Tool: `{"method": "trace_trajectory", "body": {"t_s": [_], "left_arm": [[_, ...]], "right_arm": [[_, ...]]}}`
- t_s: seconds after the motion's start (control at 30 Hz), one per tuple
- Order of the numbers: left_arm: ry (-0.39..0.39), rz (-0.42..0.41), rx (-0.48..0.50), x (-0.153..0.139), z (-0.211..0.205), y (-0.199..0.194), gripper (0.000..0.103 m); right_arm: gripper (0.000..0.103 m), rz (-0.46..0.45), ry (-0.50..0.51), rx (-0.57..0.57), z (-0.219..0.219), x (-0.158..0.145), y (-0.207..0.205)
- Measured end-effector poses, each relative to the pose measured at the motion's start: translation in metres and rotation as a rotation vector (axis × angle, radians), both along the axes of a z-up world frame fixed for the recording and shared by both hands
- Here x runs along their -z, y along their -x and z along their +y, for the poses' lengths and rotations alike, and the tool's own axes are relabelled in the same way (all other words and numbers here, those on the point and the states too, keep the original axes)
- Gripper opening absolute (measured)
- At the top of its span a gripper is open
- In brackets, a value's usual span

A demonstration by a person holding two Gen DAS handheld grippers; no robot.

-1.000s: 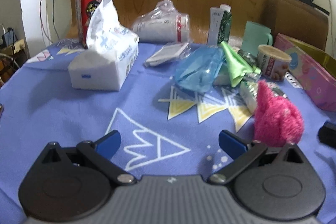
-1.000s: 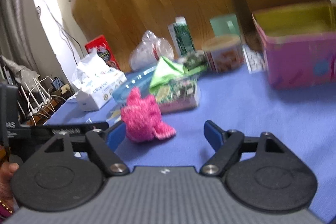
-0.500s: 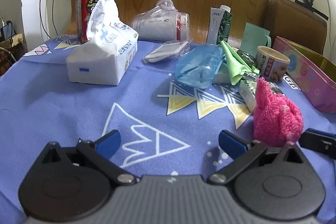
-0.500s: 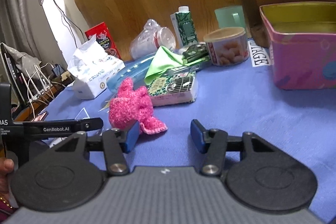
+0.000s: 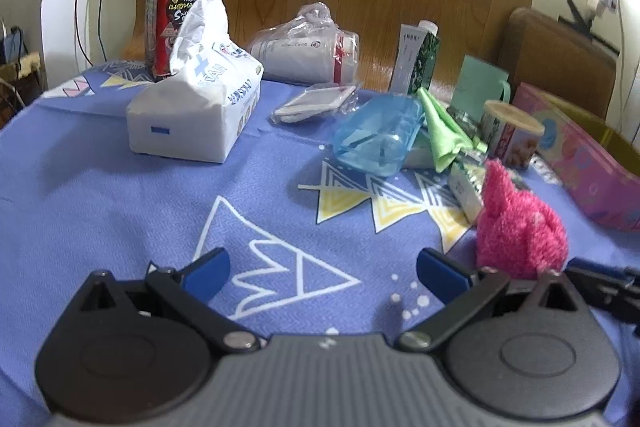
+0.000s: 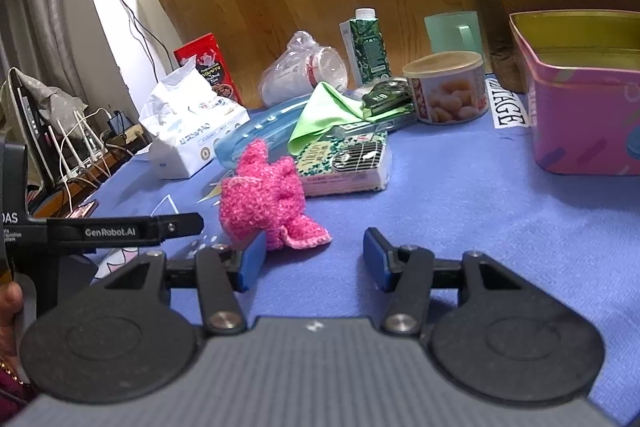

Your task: Organize soft objects

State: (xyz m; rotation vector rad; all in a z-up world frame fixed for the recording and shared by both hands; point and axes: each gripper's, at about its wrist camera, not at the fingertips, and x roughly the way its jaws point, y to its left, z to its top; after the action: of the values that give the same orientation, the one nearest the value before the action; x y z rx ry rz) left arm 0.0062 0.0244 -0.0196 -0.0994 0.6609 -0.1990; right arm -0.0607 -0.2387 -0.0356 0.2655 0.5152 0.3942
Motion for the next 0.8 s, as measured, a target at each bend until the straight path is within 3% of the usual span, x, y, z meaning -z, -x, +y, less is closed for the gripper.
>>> {"method": "trace_trajectory", "body": {"t_s": [0.1, 0.43, 0.8], "left_arm": [[0.025, 0.002, 0.004, -0.001, 0.003, -0.001, 0.103], [-0.102, 0.057, -0.023, -0.003, -0.019, -0.008, 0.103], [-0.147, 0.086, -0.050, -0.004, -0.023, -0.009, 0.103]], "right_arm": [[0.057, 0.001, 0.006, -0.006, 0.001, 0.000, 0.000], [0.057, -0.012, 0.011, -0.016, 0.002, -0.001, 0.001], [0.057, -0.013, 0.005, -0.017, 0.002, 0.000, 0.001]]}}
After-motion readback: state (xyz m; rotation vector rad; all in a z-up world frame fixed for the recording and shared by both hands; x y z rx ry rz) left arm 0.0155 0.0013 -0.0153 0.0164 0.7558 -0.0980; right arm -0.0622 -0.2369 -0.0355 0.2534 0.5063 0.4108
